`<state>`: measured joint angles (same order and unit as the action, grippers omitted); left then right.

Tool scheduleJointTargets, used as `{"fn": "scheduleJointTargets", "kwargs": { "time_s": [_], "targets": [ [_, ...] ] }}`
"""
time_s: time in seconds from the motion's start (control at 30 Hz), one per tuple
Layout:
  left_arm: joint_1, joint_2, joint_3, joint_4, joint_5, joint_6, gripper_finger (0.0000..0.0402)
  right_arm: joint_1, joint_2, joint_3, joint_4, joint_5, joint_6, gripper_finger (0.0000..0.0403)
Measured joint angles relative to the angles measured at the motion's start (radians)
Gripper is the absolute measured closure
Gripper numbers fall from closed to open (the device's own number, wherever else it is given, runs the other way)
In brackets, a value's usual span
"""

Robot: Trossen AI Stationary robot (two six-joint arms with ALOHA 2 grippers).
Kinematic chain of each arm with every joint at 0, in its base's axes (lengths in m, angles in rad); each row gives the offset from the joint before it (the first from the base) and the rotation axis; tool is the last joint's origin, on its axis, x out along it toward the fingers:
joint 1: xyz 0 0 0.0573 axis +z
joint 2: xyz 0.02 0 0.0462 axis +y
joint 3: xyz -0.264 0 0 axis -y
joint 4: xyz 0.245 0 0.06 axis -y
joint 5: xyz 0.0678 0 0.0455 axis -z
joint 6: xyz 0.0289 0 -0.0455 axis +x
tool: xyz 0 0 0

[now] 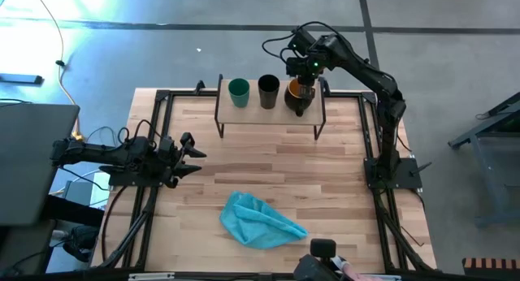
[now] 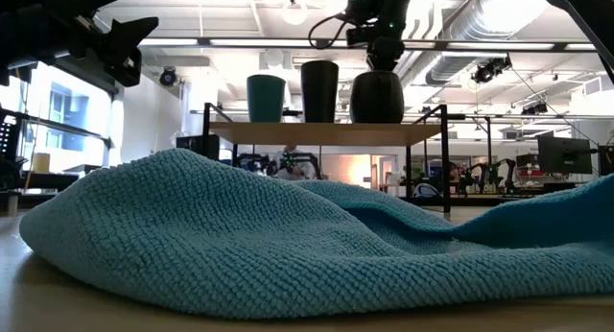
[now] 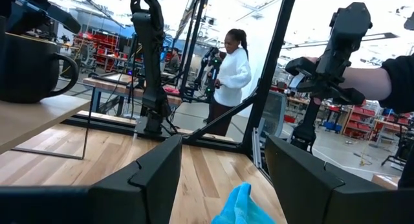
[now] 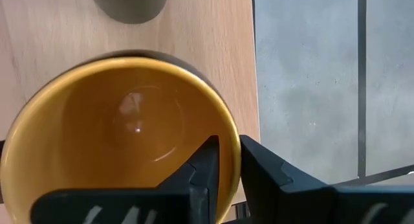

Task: Stack small to large cups/mugs on shelf
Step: Put the black mug on the shelf, then return to Home Position

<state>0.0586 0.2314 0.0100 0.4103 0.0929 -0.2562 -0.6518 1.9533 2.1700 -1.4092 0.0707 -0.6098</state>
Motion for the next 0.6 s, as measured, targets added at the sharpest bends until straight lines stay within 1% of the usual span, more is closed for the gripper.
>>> {"fn": "scheduleJointTargets", "kwargs": {
  "time_s": [0.27,0.33,0.43,0.6],
  "targets": [
    [0.0,0.0,0.0,-0.002,0.0,-0.001,0.019,0.0,-0.001,0.001,0.022,0.0,-0.011,0.0351],
    [0.0,0.0,0.0,-0.002,0.0,-0.001,0.019,0.0,-0.001,0.002,0.022,0.0,-0.018,0.0346],
    [0.0,0.0,0.0,-0.002,0.0,-0.001,0.019,-0.003,-0.001,0.002,0.025,0.0,-0.019,0.0326],
    [0.0,0.0,0.0,-0.003,0.0,-0.001,0.019,-0.003,-0.001,0.002,0.027,0.0,-0.019,0.028]
  ]
}}
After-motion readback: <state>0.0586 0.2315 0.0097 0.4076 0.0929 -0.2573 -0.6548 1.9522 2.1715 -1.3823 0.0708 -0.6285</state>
